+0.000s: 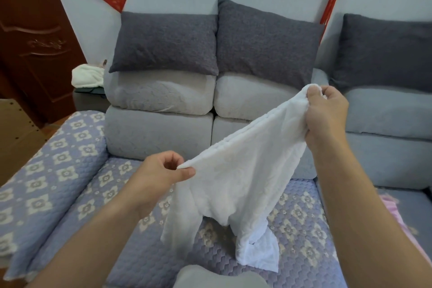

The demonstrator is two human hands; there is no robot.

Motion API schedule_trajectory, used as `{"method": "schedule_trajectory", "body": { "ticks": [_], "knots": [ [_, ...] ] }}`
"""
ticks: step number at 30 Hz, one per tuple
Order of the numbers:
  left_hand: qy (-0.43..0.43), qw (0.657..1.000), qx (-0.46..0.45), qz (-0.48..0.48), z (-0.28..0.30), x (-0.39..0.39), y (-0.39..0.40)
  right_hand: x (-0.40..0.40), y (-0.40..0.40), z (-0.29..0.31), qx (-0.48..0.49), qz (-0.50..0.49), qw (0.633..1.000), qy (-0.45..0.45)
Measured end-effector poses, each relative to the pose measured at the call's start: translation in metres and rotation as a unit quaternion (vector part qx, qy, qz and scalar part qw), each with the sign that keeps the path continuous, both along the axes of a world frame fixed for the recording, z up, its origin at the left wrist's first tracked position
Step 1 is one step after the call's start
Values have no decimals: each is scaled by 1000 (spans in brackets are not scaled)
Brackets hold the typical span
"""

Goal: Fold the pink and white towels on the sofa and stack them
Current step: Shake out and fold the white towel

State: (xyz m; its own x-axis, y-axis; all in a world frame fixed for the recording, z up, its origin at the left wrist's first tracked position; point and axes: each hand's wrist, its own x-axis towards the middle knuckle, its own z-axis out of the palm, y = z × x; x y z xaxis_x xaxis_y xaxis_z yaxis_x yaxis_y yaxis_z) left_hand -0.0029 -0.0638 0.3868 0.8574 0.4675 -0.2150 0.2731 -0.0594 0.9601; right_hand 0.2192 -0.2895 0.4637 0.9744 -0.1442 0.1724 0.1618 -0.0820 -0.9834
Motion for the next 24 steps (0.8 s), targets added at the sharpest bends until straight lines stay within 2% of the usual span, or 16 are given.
{"method": "schedule_trajectory", "body": {
  "ticks": [2,5,7,8,9,11,12,13,14,20,24],
  "knots": [
    [-7,998,-54,-18,3,5,-1,-3,-1,2,22,11,1000,-4],
    [-21,998,-43,-41,12,12,-6,-13,-7,12,65,67,996,-12],
    [-33,998,5,-59,24,17,-13,-28,-10,25,27,185,982,-28],
    [-38,996,27,-74,31,21,-19,-39,-9,32,-44,266,962,-40],
    [-44,994,43,-91,38,24,-25,-52,-4,38,-144,353,923,-54],
    [-64,988,68,-125,50,33,-36,-76,13,37,-355,481,799,-72],
    [-74,984,84,-135,53,37,-40,-84,21,30,-426,502,748,-78],
    [-82,982,101,-138,56,41,-43,-87,27,21,-466,503,723,-83],
    [-88,980,116,-132,56,44,-46,-88,30,14,-477,494,722,-80],
    [-140,978,118,-100,39,49,-54,-77,15,5,-449,441,773,-81],
    [-105,978,159,-83,10,39,-55,-71,8,2,-417,384,816,-112]
  ]
}}
